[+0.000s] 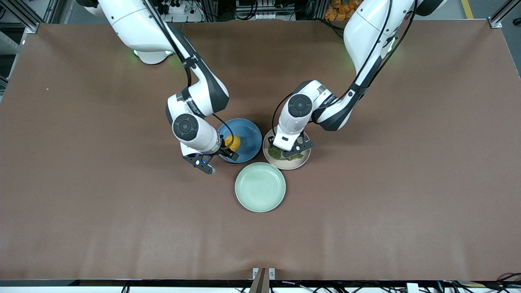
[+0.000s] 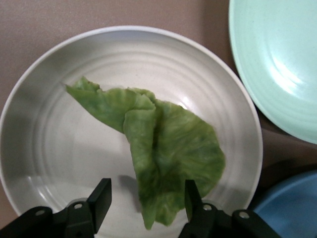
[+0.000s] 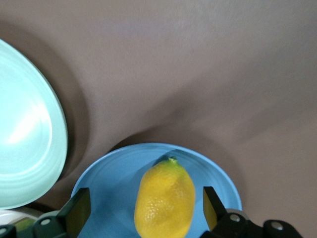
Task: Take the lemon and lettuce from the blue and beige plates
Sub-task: 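Lower the left gripper onto the lettuce while the right gripper descends on the lemon, then close the left gripper on the lettuce while the right gripper grips the lemon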
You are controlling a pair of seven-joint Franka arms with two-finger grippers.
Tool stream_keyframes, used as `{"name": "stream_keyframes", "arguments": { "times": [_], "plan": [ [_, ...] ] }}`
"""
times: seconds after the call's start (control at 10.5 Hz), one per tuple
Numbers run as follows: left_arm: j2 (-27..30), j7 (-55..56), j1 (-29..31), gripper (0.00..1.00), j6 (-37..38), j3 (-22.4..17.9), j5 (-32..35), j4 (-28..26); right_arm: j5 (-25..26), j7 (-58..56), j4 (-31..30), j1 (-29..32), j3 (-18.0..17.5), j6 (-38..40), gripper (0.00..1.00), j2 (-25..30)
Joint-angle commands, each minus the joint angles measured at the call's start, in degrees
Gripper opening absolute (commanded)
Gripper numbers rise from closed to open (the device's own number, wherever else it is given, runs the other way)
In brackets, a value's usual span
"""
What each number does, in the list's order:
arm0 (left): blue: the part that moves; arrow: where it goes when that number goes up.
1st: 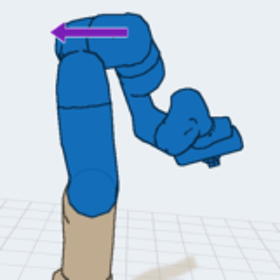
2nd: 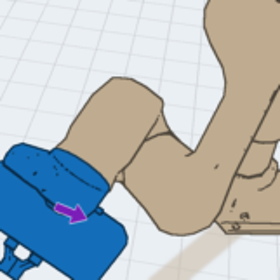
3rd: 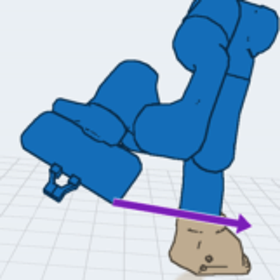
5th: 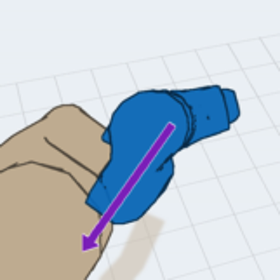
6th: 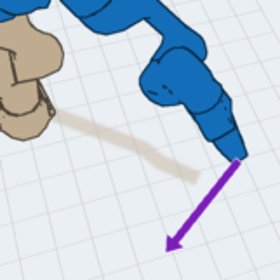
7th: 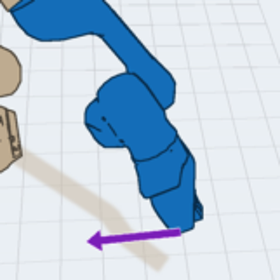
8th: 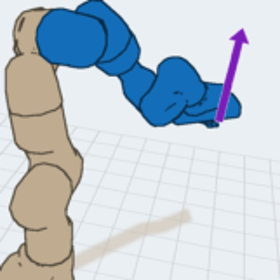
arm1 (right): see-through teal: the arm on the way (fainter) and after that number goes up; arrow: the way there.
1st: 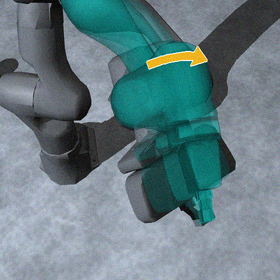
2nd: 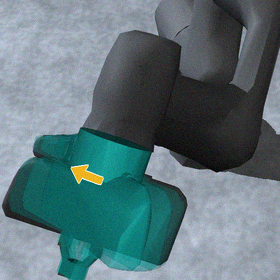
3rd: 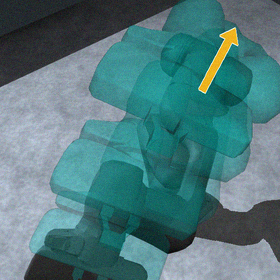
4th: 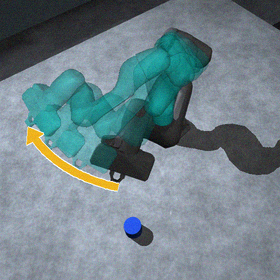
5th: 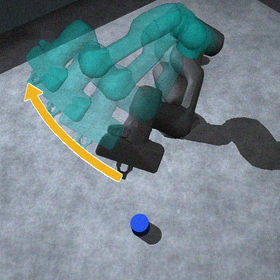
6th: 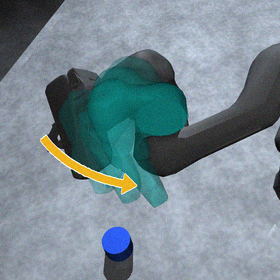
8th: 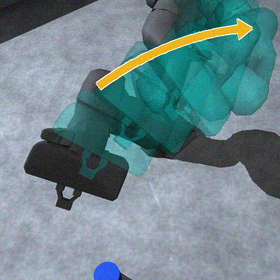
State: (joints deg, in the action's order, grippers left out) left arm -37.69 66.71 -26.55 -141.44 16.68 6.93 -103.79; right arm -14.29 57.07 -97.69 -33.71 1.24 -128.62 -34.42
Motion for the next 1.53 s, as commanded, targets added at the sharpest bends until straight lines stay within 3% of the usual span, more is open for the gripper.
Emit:
{"name": "stream_keyframes", "arguments": {
  "times": [0.0, 0.1, 0.19, 0.38, 0.76, 0.86, 0.96, 1.05, 1.24, 1.43],
  "plan": [
    [-1.0, 2.1, -0.6, 0.27, -0.2, -0.5, 2.2, 1.4, -1.0, 3.4, 0.4, -2.1, 0.3, -1.5, 1.0, -2.0],
    [-1.0, 2.2, -0.6, 0.09, -0.2, -0.5, 2.2, 1.4, -1.1, 4.3, 0.2, -2.5, 0.3, -1.5, 1.0, -2.1],
    [-1.0, 2.2, -0.6, 0.0, -0.2, -0.5, 2.2, 1.4, -1.0, 4.5, 0.0, -2.6, 0.3, -1.5, 1.0, -2.1],
    [-0.1, 2.2, -0.1, 0.0, 0.0, -0.5, 2.3, 1.4, -0.9, 4.5, -1.5, -2.9, 0.4, -1.6, 1.0, -2.1],
    [6.7, 5.2, 0.4, 0.0, 5.9, -0.4, 2.2, 1.4, -0.9, 6.0, -2.0, -4.8, 0.4, -1.8, 1.0, -2.1],
    [8.6, 5.2, 0.5, 0.0, 6.3, -0.4, 1.8, 1.7, -0.4, 7.2, -2.0, -6.0, 0.6, -2.0, 0.87, -2.1],
    [10.2, 5.2, 1.1, 0.0, 7.7, -0.3, 1.7, 2.4, -0.3, 8.7, -2.0, -6.4, 0.7, -2.7, 0.3, -2.1],
    [11.6, 5.1, 1.3, 0.0, 10.1, -0.3, 1.6, 3.8, -0.1, 9.2, -2.1, -6.4, 0.7, -3.3, 0.0, -2.1],
    [14.8, 3.6, 3.2, 0.0, 16.3, -0.4, 2.4, 5.1, 0.7, 9.1, -2.1, -6.4, 0.7, -3.5, 0.0, -2.1],
    [18.1, -6.3, 7.5, 0.0, 23.3, -0.3, 2.4, 5.0, 0.7, 9.1, -2.0, -5.8, 0.8, -3.4, 0.0, -1.7]
  ]
}}
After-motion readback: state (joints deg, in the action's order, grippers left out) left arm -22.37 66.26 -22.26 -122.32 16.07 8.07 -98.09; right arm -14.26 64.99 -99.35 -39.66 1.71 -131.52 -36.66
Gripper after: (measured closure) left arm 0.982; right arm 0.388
